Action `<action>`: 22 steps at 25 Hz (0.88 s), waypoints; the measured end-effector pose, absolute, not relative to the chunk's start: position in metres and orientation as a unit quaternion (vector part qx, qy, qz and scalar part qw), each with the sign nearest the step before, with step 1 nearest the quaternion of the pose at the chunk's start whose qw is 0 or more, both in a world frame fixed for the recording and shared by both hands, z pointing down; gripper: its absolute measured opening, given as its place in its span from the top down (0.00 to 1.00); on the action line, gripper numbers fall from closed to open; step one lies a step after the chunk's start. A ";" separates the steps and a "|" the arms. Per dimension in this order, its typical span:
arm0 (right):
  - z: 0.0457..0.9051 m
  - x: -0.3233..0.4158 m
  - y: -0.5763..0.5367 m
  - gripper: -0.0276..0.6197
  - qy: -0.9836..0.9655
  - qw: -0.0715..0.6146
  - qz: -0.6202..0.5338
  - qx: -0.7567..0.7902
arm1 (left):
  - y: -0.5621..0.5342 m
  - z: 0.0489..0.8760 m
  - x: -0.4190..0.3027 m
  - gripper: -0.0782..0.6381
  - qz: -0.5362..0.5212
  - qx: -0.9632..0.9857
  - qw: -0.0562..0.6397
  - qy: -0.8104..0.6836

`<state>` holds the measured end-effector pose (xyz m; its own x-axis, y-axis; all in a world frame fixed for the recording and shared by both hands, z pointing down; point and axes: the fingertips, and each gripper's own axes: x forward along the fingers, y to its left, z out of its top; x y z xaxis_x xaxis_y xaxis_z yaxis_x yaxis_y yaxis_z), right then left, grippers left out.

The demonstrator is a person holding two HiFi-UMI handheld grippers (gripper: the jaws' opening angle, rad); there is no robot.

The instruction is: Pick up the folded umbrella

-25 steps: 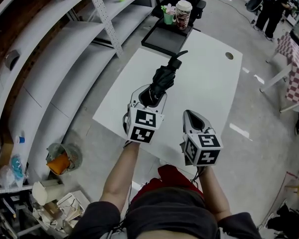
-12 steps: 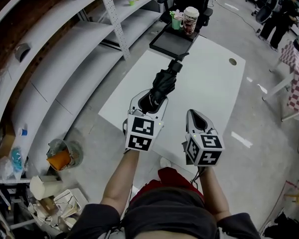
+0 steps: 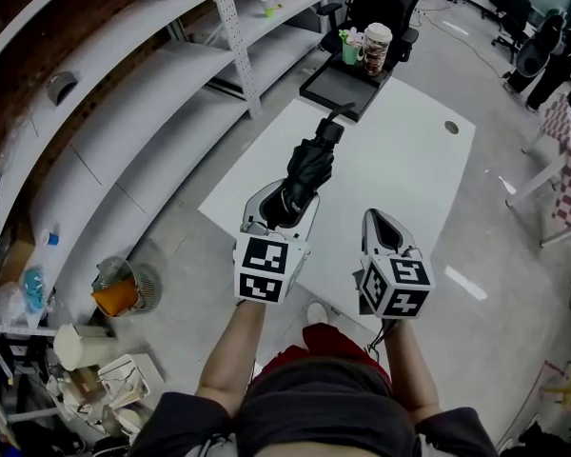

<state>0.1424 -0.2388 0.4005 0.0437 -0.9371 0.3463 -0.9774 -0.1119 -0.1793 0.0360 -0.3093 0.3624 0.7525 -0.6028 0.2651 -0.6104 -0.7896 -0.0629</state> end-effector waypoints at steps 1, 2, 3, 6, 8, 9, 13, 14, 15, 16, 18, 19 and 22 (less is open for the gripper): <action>0.400 0.141 -0.237 0.93 -0.666 0.052 0.190 0.719 | -0.307 0.362 0.033 0.59 0.135 0.935 0.015 -0.327; 0.400 0.139 -0.235 0.93 -0.668 0.052 0.188 0.719 | -0.304 0.361 0.029 0.59 0.132 0.935 0.015 -0.329; 0.399 0.137 -0.234 0.93 -0.669 0.051 0.186 0.718 | -0.301 0.361 0.025 0.59 0.131 0.934 0.016 -0.332; 0.398 0.130 -0.229 0.93 -0.672 0.052 0.182 0.716 | -0.295 0.360 0.014 0.59 0.126 0.932 0.018 -0.339; 0.397 0.126 -0.226 0.93 -0.673 0.052 0.181 0.715 | -0.291 0.359 0.007 0.59 0.123 0.931 0.021 -0.343; 0.396 0.124 -0.225 0.93 -0.674 0.053 0.180 0.715 | -0.289 0.359 0.003 0.59 0.121 0.930 0.022 -0.345; 0.393 0.115 -0.219 0.93 -0.677 0.055 0.174 0.713 | -0.281 0.357 -0.013 0.59 0.114 0.928 0.027 -0.355; 0.392 0.113 -0.217 0.93 -0.679 0.055 0.174 0.712 | -0.278 0.356 -0.016 0.59 0.112 0.927 0.028 -0.357; 0.392 0.111 -0.214 0.93 -0.680 0.055 0.173 0.711 | -0.275 0.355 -0.019 0.59 0.110 0.926 0.029 -0.360; 0.391 0.110 -0.211 0.93 -0.680 0.055 0.172 0.710 | -0.272 0.354 -0.021 0.59 0.109 0.925 0.030 -0.362; 0.388 0.108 -0.207 0.93 -0.682 0.055 0.169 0.710 | -0.266 0.351 -0.027 0.59 0.105 0.924 0.030 -0.367; 0.386 0.106 -0.204 0.93 -0.683 0.054 0.167 0.709 | -0.264 0.349 -0.030 0.59 0.103 0.923 0.030 -0.369; 0.382 0.099 -0.199 0.93 -0.685 0.051 0.163 0.708 | -0.256 0.345 -0.041 0.59 0.099 0.921 0.028 -0.376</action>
